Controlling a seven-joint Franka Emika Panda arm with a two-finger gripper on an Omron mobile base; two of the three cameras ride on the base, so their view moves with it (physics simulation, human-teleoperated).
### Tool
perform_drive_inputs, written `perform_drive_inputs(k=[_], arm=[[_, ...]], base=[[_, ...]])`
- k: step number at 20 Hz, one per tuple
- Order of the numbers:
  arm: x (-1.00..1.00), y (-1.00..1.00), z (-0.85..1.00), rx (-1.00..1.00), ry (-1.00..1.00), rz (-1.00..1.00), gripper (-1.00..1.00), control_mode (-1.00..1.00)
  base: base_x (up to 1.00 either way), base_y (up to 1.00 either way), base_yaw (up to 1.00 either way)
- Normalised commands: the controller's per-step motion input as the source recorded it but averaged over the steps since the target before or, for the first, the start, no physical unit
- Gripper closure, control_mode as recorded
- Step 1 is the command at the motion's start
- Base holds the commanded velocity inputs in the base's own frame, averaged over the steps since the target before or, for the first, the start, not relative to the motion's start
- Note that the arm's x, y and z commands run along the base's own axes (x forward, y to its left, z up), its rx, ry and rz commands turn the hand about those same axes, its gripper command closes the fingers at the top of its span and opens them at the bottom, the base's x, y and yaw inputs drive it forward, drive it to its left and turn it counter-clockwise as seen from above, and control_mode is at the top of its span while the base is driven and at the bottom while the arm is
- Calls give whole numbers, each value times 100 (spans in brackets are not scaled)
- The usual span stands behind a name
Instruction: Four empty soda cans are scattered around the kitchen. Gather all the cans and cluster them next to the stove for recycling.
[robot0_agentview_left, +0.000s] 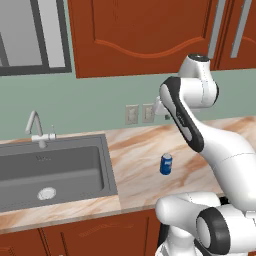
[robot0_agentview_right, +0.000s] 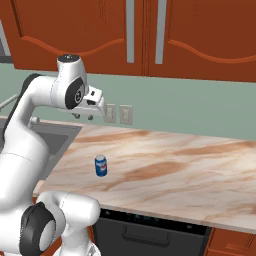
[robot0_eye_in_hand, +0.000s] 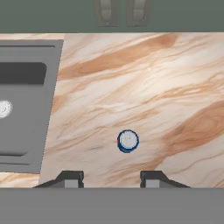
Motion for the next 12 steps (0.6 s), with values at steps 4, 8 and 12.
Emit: perform_drive_inputs(k=[4,8,12], arm=[[0,-1,-11,0,0,0,-100,-100],[0,-3,-28,0,3,0,-100,-100],[0,-9,-30,0,9,0,-100,-100]], base=[[0,0,0],[0,0,0],[0,0,0]])
